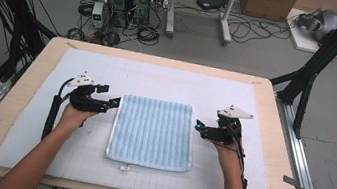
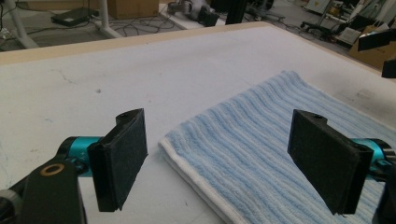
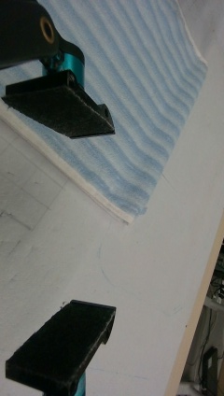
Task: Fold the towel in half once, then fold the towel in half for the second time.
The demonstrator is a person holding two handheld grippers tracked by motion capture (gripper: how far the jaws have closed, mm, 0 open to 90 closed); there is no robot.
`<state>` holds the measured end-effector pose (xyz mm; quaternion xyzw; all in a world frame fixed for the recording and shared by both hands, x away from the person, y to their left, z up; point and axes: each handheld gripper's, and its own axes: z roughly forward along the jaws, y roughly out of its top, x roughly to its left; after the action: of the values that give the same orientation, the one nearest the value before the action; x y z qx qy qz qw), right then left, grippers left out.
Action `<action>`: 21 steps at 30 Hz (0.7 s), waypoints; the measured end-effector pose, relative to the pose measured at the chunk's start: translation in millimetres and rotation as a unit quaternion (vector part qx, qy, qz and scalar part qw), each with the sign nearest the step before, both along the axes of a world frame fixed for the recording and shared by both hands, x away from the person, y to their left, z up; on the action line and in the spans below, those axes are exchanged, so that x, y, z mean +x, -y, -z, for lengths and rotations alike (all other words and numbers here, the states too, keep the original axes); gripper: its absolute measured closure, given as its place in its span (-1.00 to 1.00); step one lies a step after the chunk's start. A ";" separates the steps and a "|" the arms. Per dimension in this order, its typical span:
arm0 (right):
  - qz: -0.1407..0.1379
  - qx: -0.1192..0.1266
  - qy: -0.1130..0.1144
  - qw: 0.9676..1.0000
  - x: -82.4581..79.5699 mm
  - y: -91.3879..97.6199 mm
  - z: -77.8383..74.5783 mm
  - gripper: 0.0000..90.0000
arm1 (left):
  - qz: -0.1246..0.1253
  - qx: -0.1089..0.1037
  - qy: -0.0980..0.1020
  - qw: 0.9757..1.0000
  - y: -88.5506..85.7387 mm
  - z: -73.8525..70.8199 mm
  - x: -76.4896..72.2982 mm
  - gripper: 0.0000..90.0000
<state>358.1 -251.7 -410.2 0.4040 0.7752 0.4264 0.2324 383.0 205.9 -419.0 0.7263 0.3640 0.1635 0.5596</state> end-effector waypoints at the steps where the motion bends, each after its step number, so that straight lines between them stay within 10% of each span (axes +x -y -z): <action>1: -0.001 -0.001 0.001 1.000 -0.1 0.3 -0.1 -0.76 | 0.002 0.000 0.000 1.000 0.0 -0.5 -0.6 -0.55; 21: -0.002 0.009 -0.004 1.000 1.2 -2.4 1.3 -0.76 | -0.024 -0.001 -0.017 1.000 -7.3 0.2 7.1 -0.56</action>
<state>359.3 -249.4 -411.4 0.4058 0.7733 0.4322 0.2248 390.1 213.1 -419.3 0.7197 0.3907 0.1641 0.5499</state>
